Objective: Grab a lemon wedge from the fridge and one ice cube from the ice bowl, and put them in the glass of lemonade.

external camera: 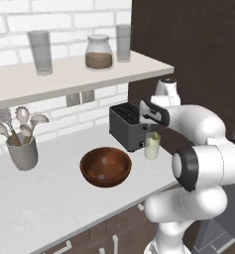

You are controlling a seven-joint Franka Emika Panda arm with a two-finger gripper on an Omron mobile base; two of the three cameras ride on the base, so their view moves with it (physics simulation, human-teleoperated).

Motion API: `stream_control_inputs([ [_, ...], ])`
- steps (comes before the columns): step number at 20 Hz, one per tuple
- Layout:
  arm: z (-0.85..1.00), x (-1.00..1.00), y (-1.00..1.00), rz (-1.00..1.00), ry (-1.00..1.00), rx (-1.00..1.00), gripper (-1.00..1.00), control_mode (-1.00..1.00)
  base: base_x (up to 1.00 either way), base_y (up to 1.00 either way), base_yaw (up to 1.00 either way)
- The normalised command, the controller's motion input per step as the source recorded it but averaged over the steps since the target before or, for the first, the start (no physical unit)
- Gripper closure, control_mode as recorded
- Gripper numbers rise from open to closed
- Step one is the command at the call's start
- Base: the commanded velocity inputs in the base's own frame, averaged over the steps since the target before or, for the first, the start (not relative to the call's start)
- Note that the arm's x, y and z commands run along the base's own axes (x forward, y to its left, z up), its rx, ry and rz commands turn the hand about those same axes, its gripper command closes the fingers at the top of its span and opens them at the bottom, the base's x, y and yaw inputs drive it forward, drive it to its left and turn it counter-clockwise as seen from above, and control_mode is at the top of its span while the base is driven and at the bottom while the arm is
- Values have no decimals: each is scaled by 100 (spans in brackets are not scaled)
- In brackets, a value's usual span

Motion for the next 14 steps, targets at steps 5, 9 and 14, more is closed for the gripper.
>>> stream_control_inputs([
  [5, 33, 0, 1, 0, -5, 5, -100, -100, 0, 0, 0],
  [9, 20, -24, 14, 0, -4, 2, -100, -100, 0, 0, 0],
  [14, 4, -44, 29, 2, 0, 0, -100, -100, 0, 0, 0],
])
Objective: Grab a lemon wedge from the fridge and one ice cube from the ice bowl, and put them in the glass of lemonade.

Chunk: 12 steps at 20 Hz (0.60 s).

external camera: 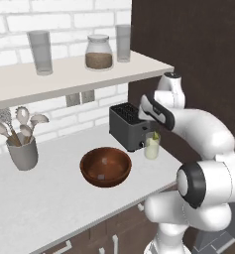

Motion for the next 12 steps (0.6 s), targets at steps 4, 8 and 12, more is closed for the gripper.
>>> stream_control_inputs([
  [4, 0, -72, 47, 8, 0, 0, -100, -100, 0, 0, 0],
  [8, 0, -74, 70, 17, 2, 0, -100, -100, 0, 0, 0],
  [12, 0, -31, 100, 24, 12, -4, -100, -100, 0, 0, 0],
])
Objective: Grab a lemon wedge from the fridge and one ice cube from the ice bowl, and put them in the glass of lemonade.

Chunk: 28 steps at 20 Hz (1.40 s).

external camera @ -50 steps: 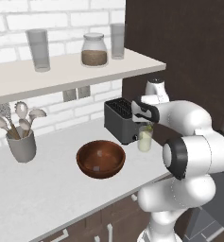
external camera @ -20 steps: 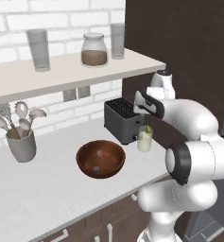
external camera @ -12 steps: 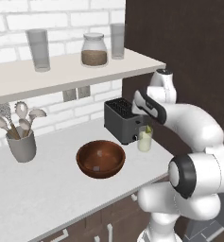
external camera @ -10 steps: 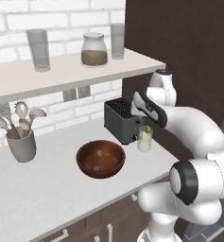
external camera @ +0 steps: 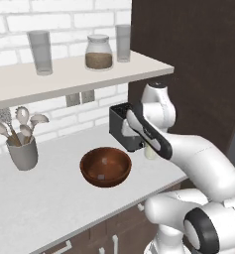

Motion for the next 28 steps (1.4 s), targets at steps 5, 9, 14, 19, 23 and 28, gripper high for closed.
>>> stream_control_inputs([
  [5, -1, 0, 100, 32, 19, -3, -100, -100, 0, 0, 0],
  [9, -4, 0, 54, 19, 7, -1, -100, -100, 0, 0, 0],
  [14, -19, -7, 22, 12, 3, 0, -100, -100, 0, 0, 0],
  [19, -17, -2, 20, 13, 7, -2, -100, -100, 0, 0, 0],
  [23, -34, 0, 33, 7, 1, 0, -100, -100, 0, 0, 0],
  [28, -44, 0, 22, 4, -8, 0, -100, -100, 0, 0, 0],
])
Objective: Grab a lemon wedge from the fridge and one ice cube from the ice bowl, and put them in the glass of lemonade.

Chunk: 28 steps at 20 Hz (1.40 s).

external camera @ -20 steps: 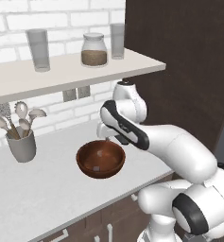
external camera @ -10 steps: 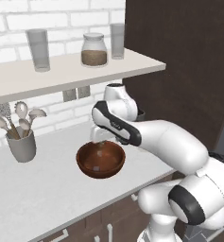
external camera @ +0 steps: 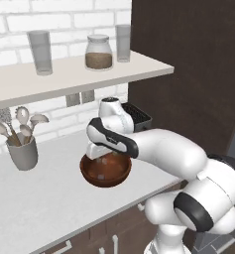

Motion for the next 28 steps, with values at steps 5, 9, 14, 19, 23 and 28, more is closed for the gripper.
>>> stream_control_inputs([
  [5, -38, 0, 0, 3, -1, 0, -100, -100, 0, 0, 0],
  [9, -44, 13, 0, 1, 0, 0, -100, -100, 0, 0, 0],
  [14, -42, 29, 0, 3, 0, 0, -100, -100, 0, 0, 0],
  [19, -42, 34, 0, 7, 0, 2, -100, -100, 0, 0, 0],
  [23, -28, 26, 1, 11, 0, 0, -100, -100, 0, 0, 0],
  [28, -9, 5, 0, 13, 0, 0, -100, -100, 0, 0, 0],
])
